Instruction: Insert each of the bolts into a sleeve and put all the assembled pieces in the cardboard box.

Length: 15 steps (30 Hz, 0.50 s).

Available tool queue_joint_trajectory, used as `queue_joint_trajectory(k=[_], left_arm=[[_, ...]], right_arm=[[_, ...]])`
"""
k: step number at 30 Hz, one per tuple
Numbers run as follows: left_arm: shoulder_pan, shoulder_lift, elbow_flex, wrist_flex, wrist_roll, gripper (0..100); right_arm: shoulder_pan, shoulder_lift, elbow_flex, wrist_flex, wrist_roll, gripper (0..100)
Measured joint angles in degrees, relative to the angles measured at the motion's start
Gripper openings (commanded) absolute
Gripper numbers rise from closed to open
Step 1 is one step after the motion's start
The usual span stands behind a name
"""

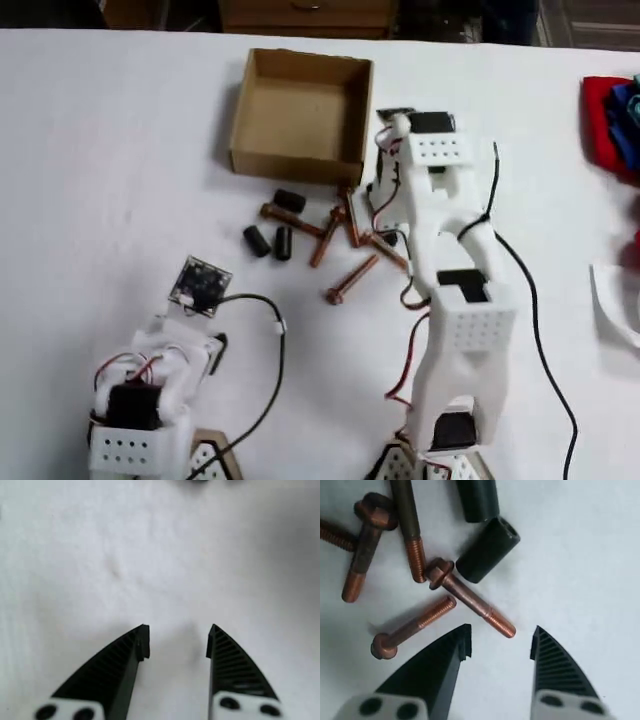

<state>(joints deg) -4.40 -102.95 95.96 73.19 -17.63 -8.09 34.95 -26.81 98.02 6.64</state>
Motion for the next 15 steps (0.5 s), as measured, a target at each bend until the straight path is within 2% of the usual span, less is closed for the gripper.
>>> queue_joint_trajectory(k=[15], left_arm=[[0.0, 0.0, 0.0, 0.0, 0.0, 21]], right_arm=[[-2.64, 15.21, -16.62, 0.18, -0.53, 19.4]])
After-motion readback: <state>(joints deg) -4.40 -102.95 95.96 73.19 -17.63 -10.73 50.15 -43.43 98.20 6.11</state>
